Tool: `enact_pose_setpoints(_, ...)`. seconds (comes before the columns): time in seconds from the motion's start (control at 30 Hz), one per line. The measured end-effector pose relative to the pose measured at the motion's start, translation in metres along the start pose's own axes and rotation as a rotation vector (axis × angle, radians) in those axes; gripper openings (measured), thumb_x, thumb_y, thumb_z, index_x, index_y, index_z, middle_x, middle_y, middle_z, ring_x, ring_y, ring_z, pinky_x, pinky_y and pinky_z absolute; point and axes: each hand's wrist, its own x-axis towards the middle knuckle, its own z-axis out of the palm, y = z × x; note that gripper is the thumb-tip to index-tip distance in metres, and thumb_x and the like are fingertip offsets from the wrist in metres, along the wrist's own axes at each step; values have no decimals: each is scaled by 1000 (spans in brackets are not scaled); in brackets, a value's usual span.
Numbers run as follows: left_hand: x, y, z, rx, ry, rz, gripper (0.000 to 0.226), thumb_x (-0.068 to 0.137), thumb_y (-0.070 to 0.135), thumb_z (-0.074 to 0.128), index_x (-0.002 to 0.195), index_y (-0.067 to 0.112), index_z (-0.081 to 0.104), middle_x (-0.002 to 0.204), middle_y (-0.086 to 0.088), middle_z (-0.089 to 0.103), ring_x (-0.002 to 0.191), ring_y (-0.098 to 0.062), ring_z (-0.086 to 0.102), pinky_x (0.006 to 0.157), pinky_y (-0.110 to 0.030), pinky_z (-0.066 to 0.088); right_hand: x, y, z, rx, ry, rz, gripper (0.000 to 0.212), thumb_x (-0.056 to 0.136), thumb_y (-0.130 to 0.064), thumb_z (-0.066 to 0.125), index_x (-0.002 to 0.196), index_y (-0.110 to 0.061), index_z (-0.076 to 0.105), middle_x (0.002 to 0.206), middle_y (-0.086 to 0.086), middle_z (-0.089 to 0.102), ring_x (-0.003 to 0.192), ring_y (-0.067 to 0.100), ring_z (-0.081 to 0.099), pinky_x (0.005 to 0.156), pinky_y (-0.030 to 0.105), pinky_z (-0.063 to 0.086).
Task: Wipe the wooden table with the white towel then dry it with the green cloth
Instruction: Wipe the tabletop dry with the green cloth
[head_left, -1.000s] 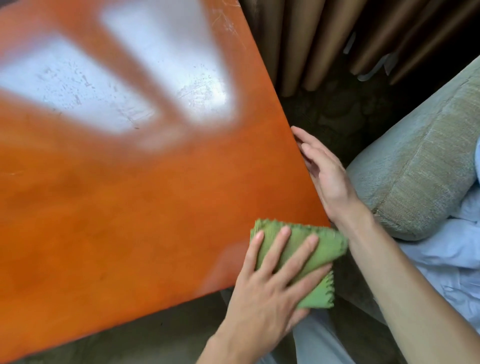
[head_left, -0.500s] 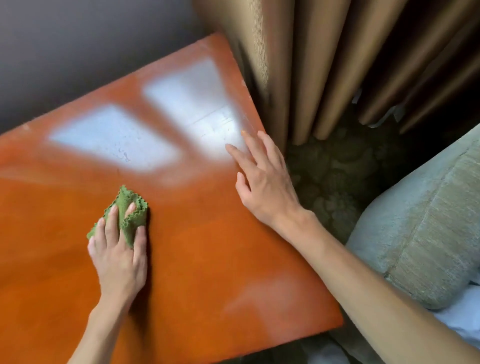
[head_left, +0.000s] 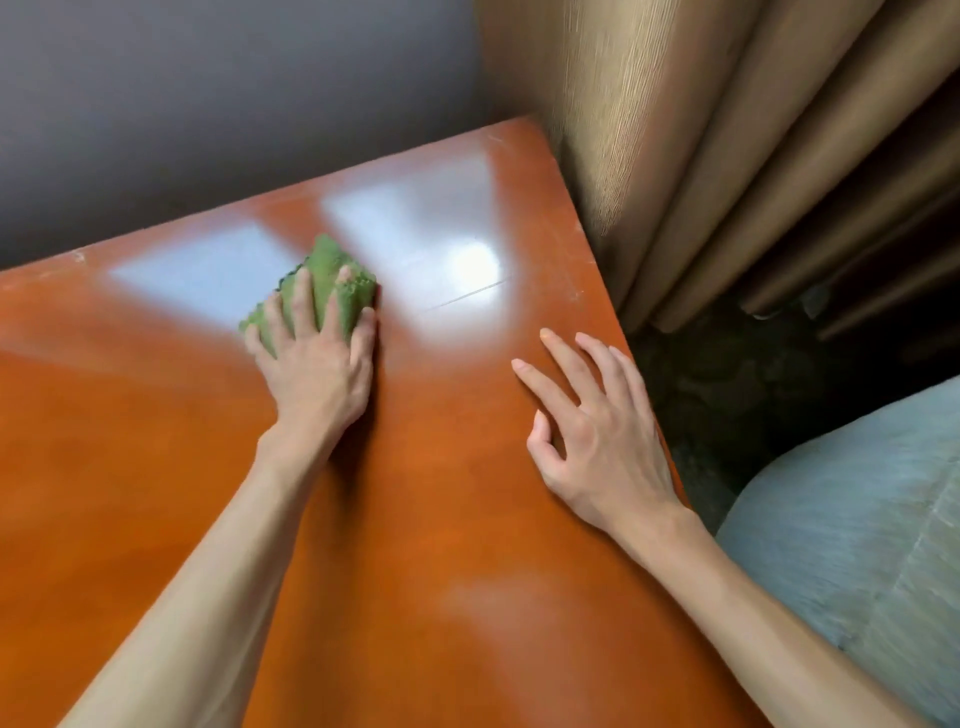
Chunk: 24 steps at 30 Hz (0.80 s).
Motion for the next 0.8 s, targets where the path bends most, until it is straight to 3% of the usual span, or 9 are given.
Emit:
enact_pose_setpoints(0.13,-15,55,0,47,-71,394,64,95,55,23,156,35,30,163,-9,26,146,-43,25,116,-64,17,2,-3,-2,10,34,6,51,93,-25,52,144,-27,52,158,0,41,145,26,35,125,40,15)
enact_pose_setpoints(0.2,-46,74,0,18,-112,502,66,93,54,26,157,34,27,165,-7,23,149,-40,21,116,-64,16,2,-4,-1,11,47,10,48,92,-23,51,139,-21,58,156,0,43,145,26,36,125,42,20)
enact_pose_setpoints(0.3,-92,80,-3,-46,-166,511,71,90,52,30,158,30,25,166,-5,21,152,-36,15,118,-62,14,1,-2,1,5,62,12,45,93,-23,47,135,-15,61,156,0,44,145,27,37,120,49,29)
enact_pose_setpoints(0.53,-132,32,-8,-8,-271,622,77,83,59,36,157,37,24,165,-3,23,152,-35,16,118,-58,11,-2,0,4,14,84,43,49,96,-26,40,140,-19,58,154,0,46,146,26,37,118,53,32)
enact_pose_setpoints(0.67,-101,5,-10,-20,-236,547,73,84,55,38,155,39,28,164,-2,28,150,-35,25,116,-58,19,-3,4,4,48,96,58,48,96,-25,40,140,-19,58,153,0,47,146,24,37,116,55,34)
enact_pose_setpoints(0.8,-36,-7,-9,54,-170,476,65,93,53,31,156,37,29,163,-6,28,148,-39,26,117,-61,21,-3,4,5,76,97,68,48,95,-22,42,141,-24,56,154,-6,45,147,17,34,123,42,25)
